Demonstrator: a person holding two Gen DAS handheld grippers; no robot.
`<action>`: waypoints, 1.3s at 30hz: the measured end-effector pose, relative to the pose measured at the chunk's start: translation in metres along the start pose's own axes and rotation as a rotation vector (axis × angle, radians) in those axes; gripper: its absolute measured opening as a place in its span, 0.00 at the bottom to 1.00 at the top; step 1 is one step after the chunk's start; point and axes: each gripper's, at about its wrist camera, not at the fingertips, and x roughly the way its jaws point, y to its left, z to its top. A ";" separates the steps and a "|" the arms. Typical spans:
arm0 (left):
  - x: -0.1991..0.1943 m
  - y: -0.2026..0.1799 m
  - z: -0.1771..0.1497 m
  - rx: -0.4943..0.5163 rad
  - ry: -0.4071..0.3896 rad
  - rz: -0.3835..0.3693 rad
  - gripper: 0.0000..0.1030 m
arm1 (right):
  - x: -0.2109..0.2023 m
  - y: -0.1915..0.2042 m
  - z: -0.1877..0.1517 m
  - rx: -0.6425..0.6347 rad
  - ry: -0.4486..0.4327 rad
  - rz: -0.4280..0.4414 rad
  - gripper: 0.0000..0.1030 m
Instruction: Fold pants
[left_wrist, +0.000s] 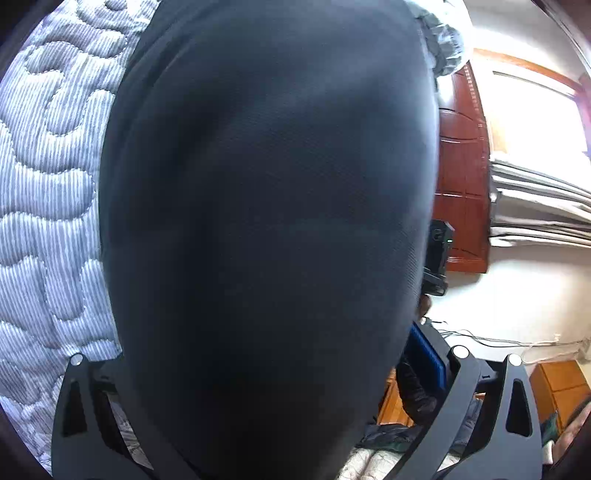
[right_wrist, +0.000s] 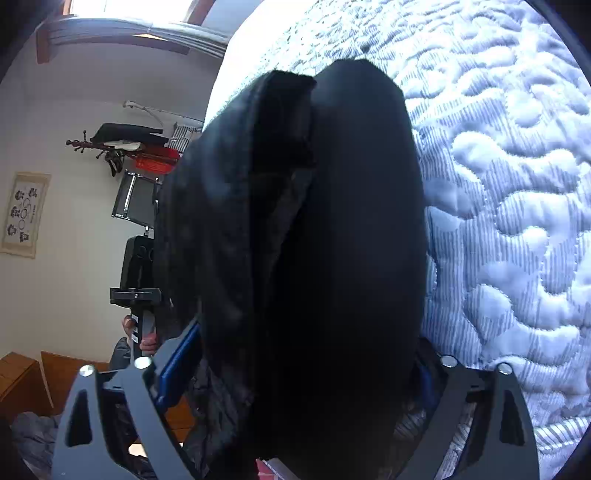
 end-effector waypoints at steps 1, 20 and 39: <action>0.001 -0.002 -0.001 -0.002 -0.005 -0.006 0.95 | -0.002 0.002 -0.001 -0.002 -0.012 0.001 0.72; 0.006 -0.063 0.005 0.015 -0.138 -0.070 0.38 | -0.038 0.083 0.021 -0.202 -0.159 -0.048 0.35; -0.017 -0.076 0.141 0.019 -0.280 0.033 0.43 | 0.010 0.069 0.199 -0.180 -0.107 -0.071 0.35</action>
